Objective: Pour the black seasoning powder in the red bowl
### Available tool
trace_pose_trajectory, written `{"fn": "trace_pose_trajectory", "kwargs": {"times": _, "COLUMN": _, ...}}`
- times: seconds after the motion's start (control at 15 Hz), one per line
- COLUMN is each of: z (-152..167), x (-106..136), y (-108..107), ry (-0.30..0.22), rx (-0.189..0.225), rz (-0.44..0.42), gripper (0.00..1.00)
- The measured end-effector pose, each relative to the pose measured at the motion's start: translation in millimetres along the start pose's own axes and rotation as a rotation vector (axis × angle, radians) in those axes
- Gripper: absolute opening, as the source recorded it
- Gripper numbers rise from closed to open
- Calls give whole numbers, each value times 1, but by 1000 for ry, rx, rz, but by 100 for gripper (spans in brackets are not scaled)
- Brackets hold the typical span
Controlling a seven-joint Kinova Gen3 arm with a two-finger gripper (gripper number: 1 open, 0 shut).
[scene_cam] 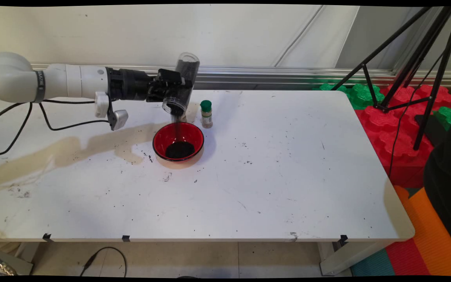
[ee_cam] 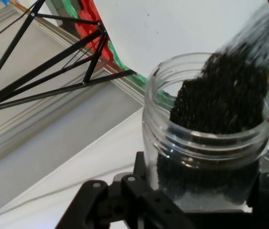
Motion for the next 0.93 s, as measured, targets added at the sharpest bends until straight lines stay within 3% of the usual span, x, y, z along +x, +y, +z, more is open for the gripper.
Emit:
{"fn": "trace_pose_trajectory", "kwargs": {"times": 0.53, "z": -2, "x": -2, "y": 0, "ry": -7, "rx": -6, "rz": -106, "gripper": 0}}
{"fn": "trace_pose_trajectory", "kwargs": {"times": 0.93, "z": -7, "x": -6, "y": -3, "ry": -18, "rx": -3, "rz": -245, "gripper": 0}}
